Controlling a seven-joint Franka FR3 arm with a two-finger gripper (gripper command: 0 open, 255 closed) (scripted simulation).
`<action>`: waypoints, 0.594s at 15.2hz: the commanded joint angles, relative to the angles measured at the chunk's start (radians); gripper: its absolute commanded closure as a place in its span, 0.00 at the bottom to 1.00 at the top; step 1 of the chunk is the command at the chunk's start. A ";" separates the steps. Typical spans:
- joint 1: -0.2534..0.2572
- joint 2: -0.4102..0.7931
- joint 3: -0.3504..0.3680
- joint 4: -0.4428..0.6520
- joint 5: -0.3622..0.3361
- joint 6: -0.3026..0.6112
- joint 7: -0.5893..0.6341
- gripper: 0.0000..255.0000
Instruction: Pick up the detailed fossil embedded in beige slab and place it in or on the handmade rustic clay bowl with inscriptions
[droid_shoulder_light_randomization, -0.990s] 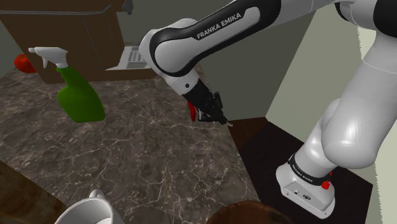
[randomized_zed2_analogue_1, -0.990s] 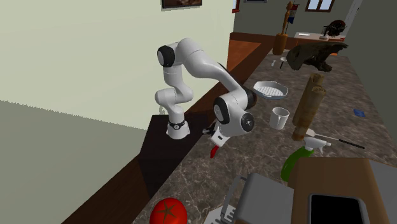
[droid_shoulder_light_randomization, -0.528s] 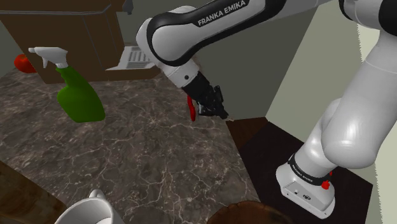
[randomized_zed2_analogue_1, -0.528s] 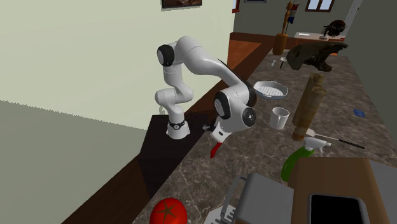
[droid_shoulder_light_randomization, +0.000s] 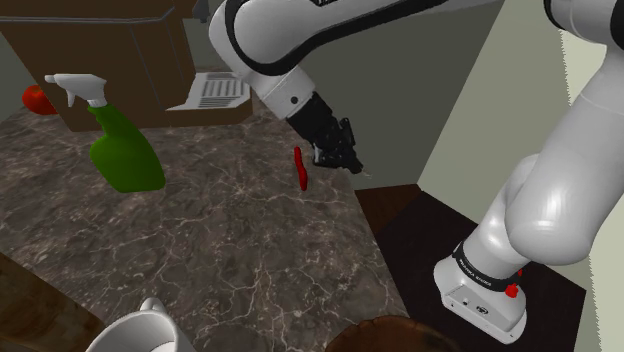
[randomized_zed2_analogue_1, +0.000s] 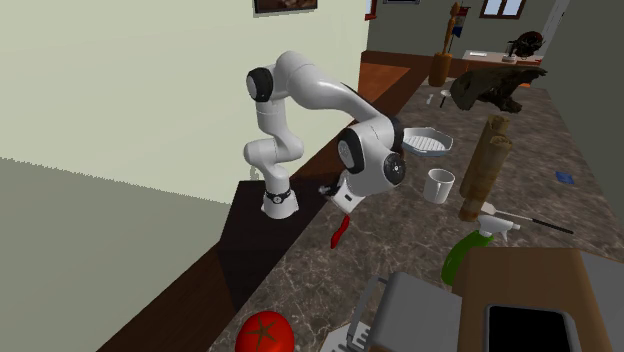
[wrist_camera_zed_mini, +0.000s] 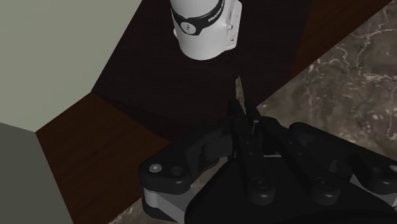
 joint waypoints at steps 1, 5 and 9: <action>-0.001 -0.005 -0.001 0.024 0.000 -0.029 -0.003 1.00; -0.002 -0.013 -0.001 0.069 0.002 -0.081 -0.004 1.00; -0.002 -0.017 -0.001 0.118 0.003 -0.134 -0.004 1.00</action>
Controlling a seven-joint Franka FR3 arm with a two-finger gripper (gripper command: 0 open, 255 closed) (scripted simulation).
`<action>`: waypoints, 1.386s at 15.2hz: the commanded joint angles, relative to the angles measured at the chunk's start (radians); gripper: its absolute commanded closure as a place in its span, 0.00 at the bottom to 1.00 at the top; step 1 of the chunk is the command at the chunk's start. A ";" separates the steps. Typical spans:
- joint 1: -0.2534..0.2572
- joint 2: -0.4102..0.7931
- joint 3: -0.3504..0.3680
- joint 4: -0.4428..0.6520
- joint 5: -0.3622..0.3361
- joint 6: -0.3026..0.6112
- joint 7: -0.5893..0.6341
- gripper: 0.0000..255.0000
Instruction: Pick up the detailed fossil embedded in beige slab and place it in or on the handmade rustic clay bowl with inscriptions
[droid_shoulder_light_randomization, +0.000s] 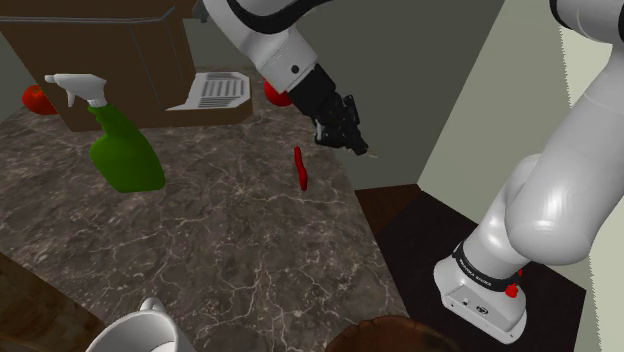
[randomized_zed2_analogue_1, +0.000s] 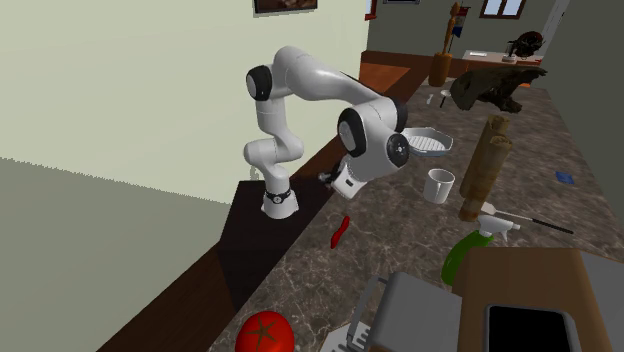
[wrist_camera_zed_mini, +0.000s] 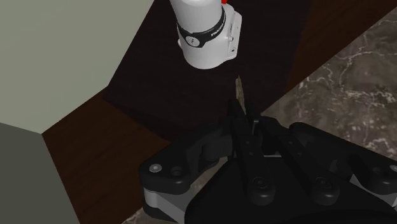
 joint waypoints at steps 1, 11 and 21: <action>0.000 0.001 0.000 0.029 0.000 -0.029 0.001 1.00; 0.011 -0.006 0.010 0.130 0.023 -0.136 0.028 1.00; 0.113 -0.088 0.114 0.027 0.238 -0.082 0.276 1.00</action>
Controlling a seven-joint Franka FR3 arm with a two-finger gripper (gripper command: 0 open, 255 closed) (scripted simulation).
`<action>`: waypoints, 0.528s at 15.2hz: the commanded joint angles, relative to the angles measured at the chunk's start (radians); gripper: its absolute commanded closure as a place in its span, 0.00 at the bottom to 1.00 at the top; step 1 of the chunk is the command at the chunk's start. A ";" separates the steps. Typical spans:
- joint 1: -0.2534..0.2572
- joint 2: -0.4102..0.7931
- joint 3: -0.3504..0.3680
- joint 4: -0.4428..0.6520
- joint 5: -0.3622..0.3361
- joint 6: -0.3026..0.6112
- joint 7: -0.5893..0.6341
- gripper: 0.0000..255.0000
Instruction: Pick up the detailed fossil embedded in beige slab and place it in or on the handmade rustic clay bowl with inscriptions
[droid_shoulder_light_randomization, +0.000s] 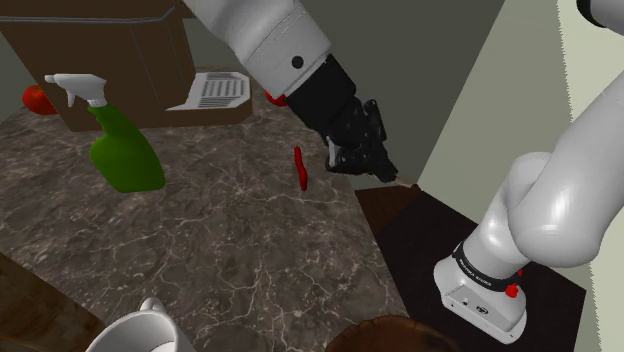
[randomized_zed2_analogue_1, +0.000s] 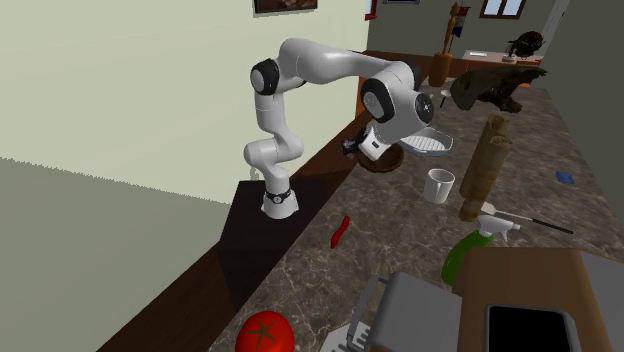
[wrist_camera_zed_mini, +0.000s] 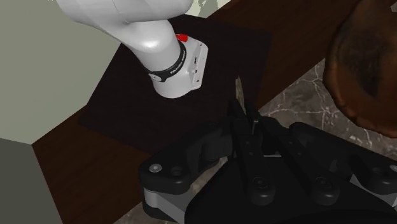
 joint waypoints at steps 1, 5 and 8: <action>0.023 -0.001 0.026 -0.006 0.045 0.015 0.060 1.00; 0.068 -0.002 0.075 -0.014 0.124 0.049 0.166 1.00; 0.102 0.009 0.115 -0.010 0.176 0.080 0.247 1.00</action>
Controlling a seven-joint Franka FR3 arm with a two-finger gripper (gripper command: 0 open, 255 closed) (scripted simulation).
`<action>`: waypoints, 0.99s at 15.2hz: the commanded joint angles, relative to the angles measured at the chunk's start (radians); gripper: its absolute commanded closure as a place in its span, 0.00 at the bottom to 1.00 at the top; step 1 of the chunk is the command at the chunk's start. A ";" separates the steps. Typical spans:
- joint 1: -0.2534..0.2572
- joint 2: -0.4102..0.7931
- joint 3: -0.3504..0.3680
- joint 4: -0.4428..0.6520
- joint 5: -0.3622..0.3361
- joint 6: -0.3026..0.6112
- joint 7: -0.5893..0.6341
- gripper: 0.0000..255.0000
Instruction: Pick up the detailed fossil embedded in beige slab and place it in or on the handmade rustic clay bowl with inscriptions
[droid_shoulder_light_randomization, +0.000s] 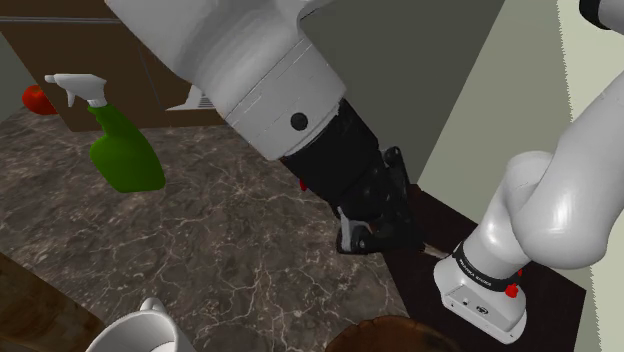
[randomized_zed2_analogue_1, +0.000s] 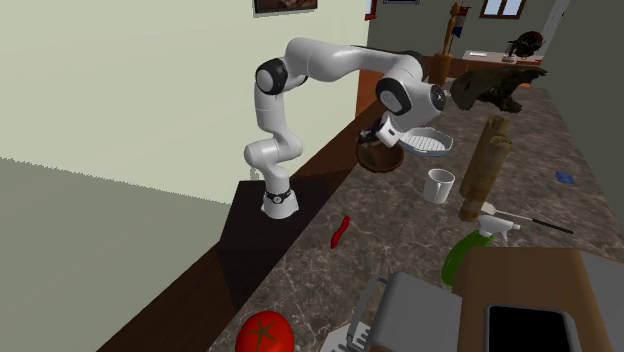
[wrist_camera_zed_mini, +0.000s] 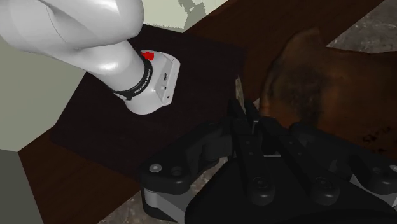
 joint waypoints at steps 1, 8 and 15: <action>0.026 0.017 0.030 0.012 0.036 0.023 0.064 1.00; 0.120 0.098 0.125 0.068 0.118 0.117 0.260 1.00; 0.156 0.136 0.151 0.031 0.117 0.207 0.288 1.00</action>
